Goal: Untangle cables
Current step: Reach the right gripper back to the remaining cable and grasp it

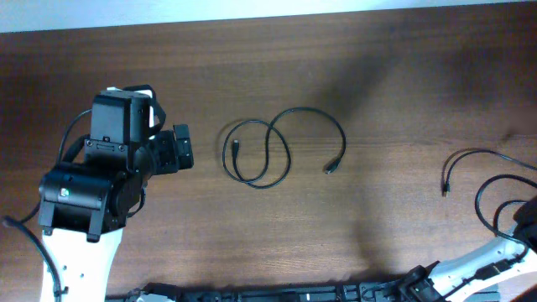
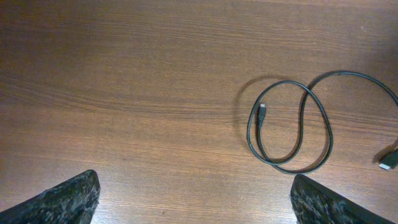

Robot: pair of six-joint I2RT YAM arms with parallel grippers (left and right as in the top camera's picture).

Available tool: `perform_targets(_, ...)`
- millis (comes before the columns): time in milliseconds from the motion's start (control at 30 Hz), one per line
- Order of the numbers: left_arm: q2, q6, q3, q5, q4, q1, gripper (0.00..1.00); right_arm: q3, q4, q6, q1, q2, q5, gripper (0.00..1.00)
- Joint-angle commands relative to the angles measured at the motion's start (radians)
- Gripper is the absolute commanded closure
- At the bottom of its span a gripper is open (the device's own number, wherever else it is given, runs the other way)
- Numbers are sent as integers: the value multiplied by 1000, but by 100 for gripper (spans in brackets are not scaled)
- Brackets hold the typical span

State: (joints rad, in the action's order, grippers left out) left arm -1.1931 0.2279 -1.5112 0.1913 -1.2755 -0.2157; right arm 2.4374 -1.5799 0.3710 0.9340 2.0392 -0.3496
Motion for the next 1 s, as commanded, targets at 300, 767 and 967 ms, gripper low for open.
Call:
perform_targets(300, 8, -9, -6, 8, 1, 3, 1, 1, -5, 12, 42, 109, 89, 30)
perform_targets(767, 8, -9, -6, 8, 1, 3, 1, -309, 81, -278, -200, 113, 560, 18)
perform_targets(967, 8, -9, -6, 8, 1, 3, 1, -477, 214, -421, -597, 113, 568, 17)
